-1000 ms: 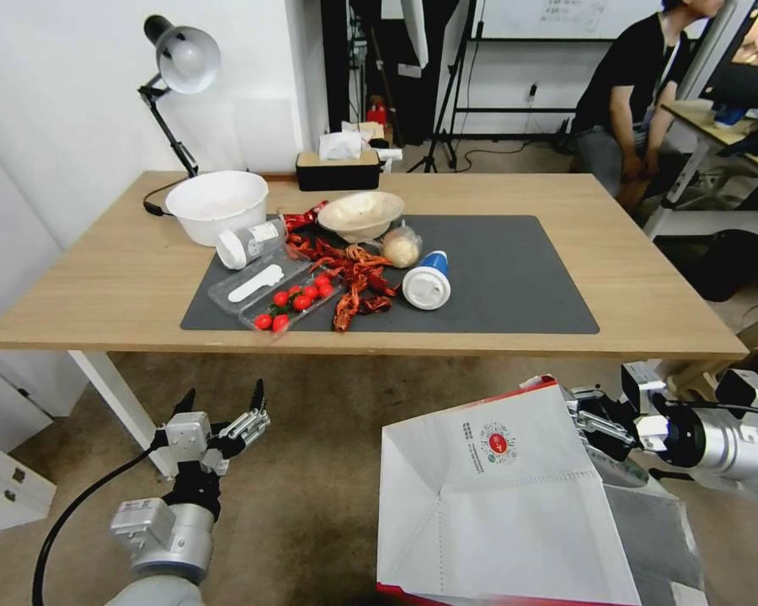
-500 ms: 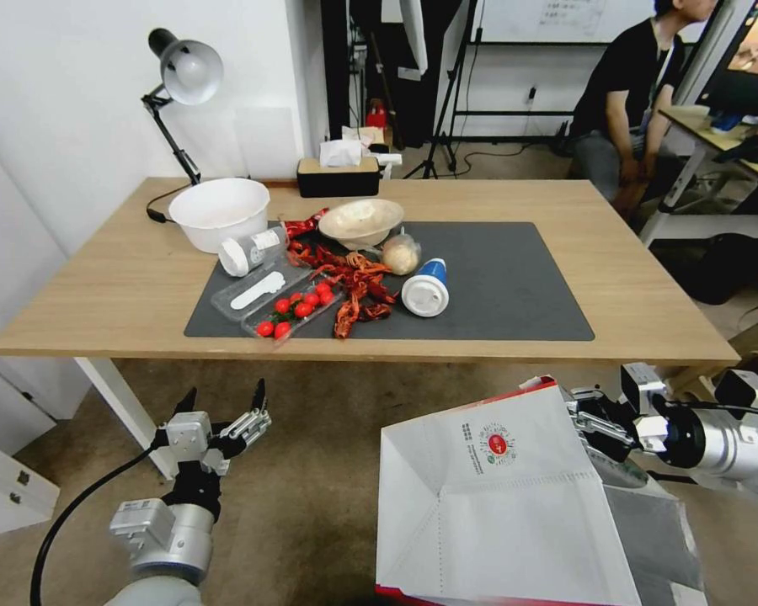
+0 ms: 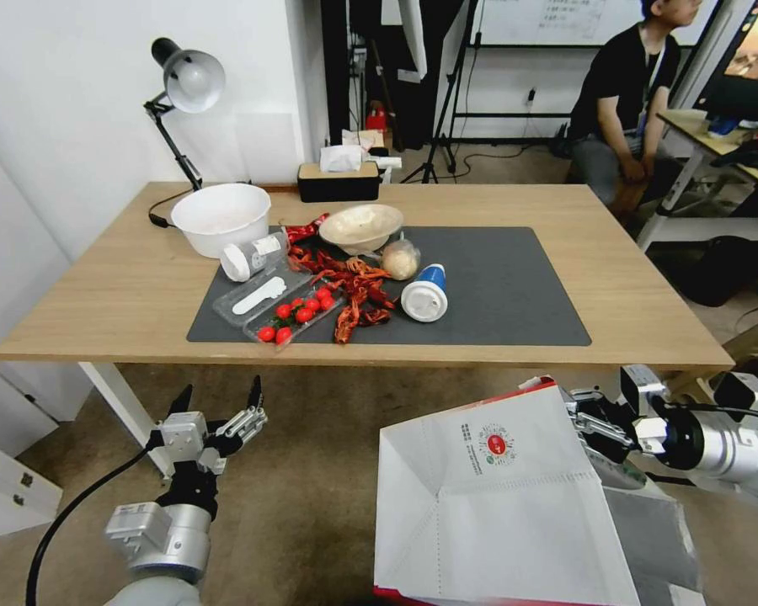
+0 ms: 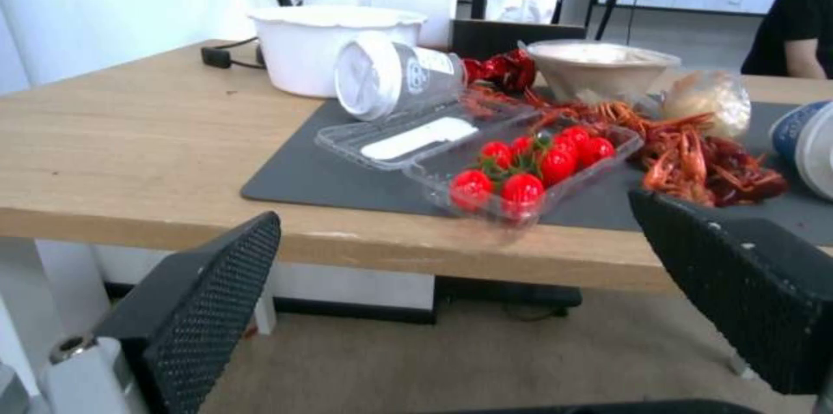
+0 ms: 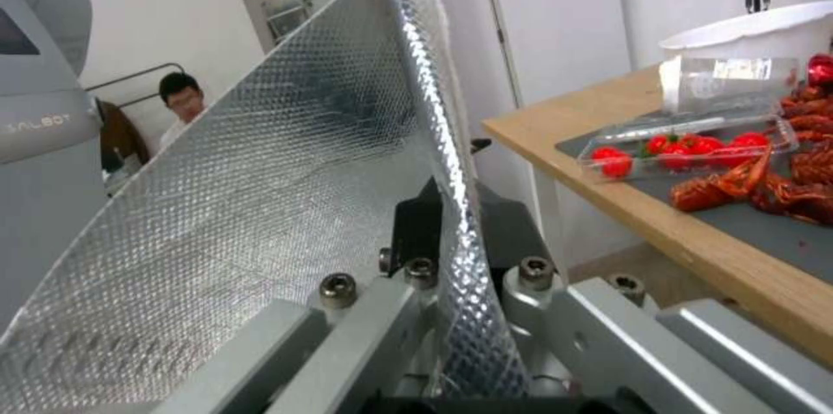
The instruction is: Pick up the food delivery bag from the floor and place it on the table.
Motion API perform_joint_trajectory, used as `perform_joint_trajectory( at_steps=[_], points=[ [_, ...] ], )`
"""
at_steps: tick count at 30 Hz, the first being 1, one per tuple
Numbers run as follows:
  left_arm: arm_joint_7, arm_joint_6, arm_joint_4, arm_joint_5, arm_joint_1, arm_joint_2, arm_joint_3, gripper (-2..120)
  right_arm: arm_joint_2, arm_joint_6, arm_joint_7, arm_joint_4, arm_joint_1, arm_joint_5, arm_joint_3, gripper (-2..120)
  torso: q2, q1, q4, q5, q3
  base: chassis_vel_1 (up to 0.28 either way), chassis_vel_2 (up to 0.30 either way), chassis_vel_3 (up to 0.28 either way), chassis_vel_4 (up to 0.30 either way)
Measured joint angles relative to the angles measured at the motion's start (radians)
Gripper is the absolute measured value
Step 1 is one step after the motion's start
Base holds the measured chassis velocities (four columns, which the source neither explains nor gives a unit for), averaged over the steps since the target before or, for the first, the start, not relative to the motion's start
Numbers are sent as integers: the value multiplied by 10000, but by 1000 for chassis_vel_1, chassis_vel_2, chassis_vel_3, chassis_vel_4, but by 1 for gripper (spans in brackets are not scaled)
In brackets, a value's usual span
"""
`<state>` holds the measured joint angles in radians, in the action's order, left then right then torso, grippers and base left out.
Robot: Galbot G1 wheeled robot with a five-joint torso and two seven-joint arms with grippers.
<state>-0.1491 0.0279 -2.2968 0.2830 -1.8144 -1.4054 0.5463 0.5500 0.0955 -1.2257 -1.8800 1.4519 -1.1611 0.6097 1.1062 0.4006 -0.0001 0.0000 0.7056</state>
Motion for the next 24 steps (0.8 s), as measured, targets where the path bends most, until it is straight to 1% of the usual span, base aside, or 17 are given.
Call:
perform_joint_trajectory(
  at_steps=[5,13,16,19,20,22,23,24],
  points=[
    [112,-189,37,-64,-27,30,33,100,59,-4,35,5,-42,10,-38,0,26,13,0,0,16,0,0,0,0],
    [324,-225,95,-67,-44,106,48,100,87,-50,138,30,-82,-57,-26,0,-16,-6,0,1,-6,0,0,0,0],
    [338,-218,217,-59,22,191,111,100,-3,-79,354,54,-193,-427,48,0,-37,-15,0,0,-17,0,0,0,0],
    [339,-233,283,-4,58,268,140,100,-176,-88,692,-73,-283,-1165,150,0,-55,-23,0,1,-29,0,0,0,0],
    [339,-233,283,-4,58,268,140,100,-176,-88,692,-73,-283,-1165,150,0,-55,-23,0,1,-29,0,0,0,0],
    [339,-234,321,45,119,318,153,100,-277,-90,1027,-200,-355,-1767,311,0,-62,-28,0,0,-33,0,0,0,0],
    [337,-234,351,79,163,349,163,100,-353,-172,1479,-331,-383,-2282,460,0,-68,-29,0,0,-36,0,0,0,0],
    [337,-234,351,79,163,349,163,100,-353,-172,1479,-331,-383,-2282,460,0,-68,-29,0,0,-36,0,0,0,0]
  ],
)
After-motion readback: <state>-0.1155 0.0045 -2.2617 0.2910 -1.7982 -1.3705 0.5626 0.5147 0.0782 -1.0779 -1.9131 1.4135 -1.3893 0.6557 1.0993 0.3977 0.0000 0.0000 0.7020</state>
